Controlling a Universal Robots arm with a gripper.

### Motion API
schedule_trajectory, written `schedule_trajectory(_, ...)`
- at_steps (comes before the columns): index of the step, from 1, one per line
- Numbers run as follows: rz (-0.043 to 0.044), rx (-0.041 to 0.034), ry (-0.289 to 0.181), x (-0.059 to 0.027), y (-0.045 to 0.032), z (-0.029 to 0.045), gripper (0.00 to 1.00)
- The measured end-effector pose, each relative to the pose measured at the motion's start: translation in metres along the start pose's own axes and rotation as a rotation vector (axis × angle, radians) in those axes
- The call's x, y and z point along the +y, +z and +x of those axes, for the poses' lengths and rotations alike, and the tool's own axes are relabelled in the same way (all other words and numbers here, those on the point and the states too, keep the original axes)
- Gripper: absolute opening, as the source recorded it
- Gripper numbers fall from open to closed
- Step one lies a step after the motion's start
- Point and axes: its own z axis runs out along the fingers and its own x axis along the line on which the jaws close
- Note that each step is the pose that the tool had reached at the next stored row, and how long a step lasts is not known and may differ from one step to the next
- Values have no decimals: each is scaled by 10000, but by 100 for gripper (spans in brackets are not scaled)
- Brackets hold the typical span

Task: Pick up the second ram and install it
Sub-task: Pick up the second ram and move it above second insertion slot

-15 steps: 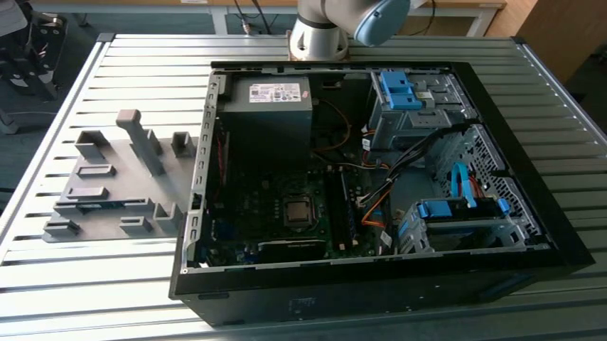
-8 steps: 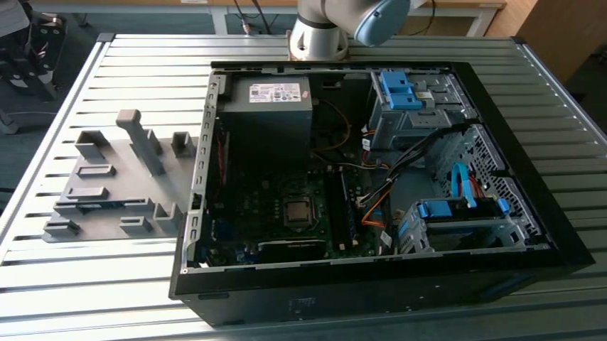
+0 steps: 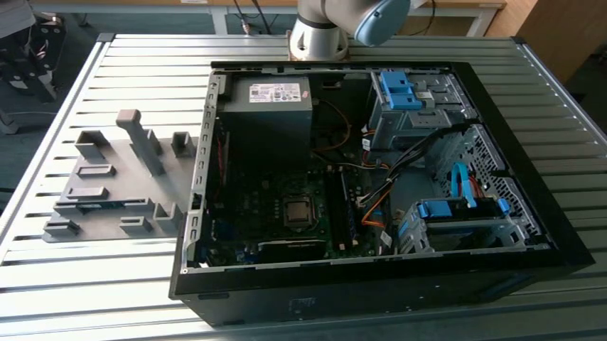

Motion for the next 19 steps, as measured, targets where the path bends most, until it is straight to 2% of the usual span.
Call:
schedule_trajectory(6,-5,8,-324,-24,4,26,11)
schedule_trajectory(19,-6,9,-357,-48,6,43,11)
